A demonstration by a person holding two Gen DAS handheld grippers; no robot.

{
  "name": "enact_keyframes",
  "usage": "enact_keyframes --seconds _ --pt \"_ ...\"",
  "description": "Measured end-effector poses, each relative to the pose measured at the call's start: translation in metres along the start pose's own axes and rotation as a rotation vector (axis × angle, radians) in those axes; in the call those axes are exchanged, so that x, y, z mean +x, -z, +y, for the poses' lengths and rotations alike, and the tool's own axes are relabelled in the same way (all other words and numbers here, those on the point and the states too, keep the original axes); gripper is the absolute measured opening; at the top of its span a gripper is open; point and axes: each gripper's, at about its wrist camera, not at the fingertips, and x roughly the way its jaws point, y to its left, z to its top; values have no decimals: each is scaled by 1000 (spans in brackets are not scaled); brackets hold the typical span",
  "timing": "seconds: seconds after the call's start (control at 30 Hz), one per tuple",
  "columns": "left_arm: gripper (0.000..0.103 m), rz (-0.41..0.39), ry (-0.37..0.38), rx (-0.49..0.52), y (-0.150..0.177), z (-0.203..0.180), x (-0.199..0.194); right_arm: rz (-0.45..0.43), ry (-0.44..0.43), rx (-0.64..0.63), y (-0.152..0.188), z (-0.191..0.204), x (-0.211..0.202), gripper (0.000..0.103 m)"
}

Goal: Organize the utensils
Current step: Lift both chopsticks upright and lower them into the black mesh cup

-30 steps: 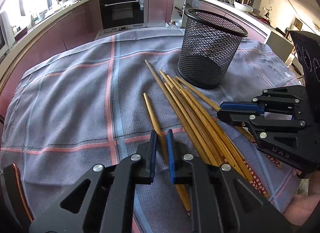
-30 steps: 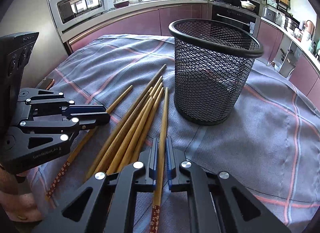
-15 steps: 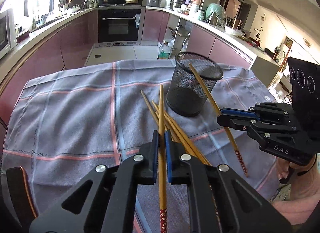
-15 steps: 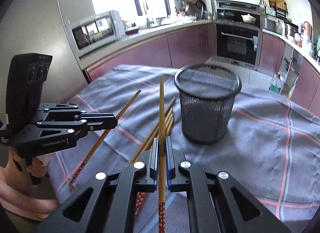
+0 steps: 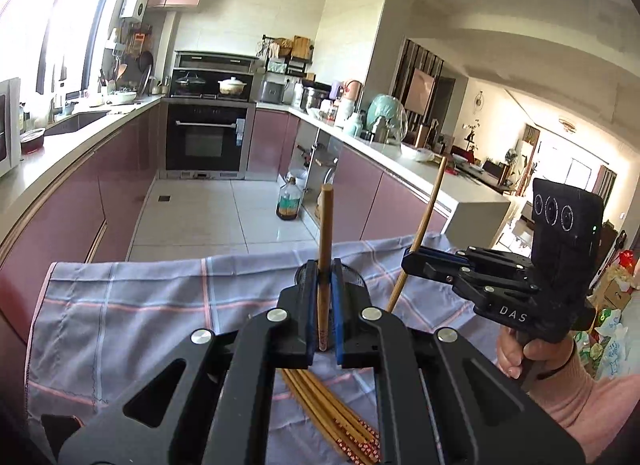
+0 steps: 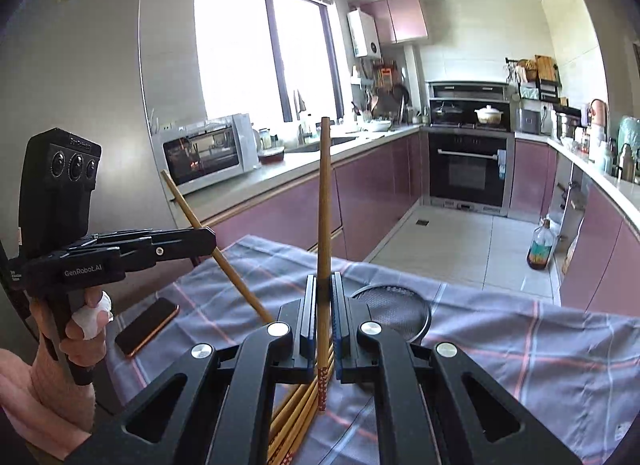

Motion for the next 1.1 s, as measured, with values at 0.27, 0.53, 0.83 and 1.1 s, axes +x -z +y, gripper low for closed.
enact_keyframes --seconds 0.27,0.53,0.83,1.1 --pt "7 -63 5 16 -53 -19 3 -81 51 1 -34 -19 -6 5" --pt "7 -83 -16 51 -94 -40 27 -74 89 22 -46 -41 12 5" --pt "7 116 -33 79 -71 -44 110 124 76 59 -12 -52 71 5" --pt "8 258 -65 68 -46 -23 171 218 94 114 3 -63 98 8"
